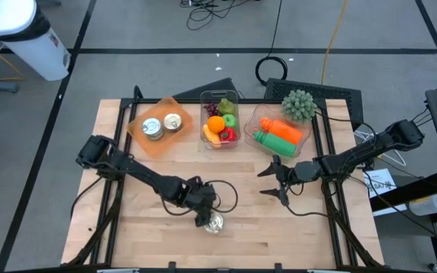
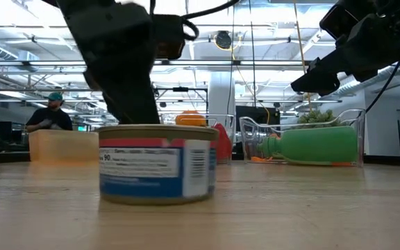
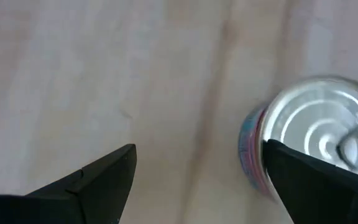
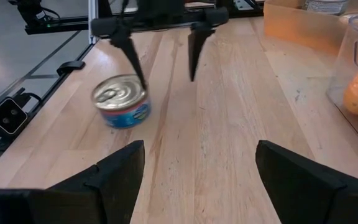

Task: Pick & Place Food Item
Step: Put the blue tuna can into the orange bin

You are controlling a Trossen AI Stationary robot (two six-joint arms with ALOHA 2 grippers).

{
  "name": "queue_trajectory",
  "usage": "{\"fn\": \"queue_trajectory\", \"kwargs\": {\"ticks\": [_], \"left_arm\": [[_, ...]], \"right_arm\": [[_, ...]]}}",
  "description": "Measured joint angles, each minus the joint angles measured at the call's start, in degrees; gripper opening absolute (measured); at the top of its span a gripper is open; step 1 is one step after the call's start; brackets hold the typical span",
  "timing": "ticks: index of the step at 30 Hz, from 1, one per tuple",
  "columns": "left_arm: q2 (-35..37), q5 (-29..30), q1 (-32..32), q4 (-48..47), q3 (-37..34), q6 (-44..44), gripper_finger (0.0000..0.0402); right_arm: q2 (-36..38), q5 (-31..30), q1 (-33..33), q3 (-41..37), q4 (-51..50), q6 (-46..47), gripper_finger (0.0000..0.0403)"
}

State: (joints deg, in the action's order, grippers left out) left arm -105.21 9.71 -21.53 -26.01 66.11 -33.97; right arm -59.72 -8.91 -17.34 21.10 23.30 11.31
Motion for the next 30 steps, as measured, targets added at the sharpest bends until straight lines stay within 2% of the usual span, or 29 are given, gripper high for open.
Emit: {"fn": "queue_trajectory", "kwargs": {"ticks": [11,20,24,30], "left_arm": [[-0.50,0.86,4.68,-11.39,-0.45,-5.38,0.0360],[-0.15,1.21,7.07,-11.31,-0.22,-2.25,0.0360],[-0.14,3.66,7.16,-9.91,-0.22,-0.39,0.0360],[-0.08,-0.67,5.59,-6.84,-0.20,1.91,0.0360]], "right_arm": [[0.00,0.00,0.00,0.00,-0.03,0.01,0.0294],[0.00,0.00,0.00,0.00,0.00,0.00,0.0294],[-0.12,0.00,0.00,0.00,0.68,0.02,0.0294],[-1.58,0.02,0.00,0.00,1.52,1.49,0.0294]]}}
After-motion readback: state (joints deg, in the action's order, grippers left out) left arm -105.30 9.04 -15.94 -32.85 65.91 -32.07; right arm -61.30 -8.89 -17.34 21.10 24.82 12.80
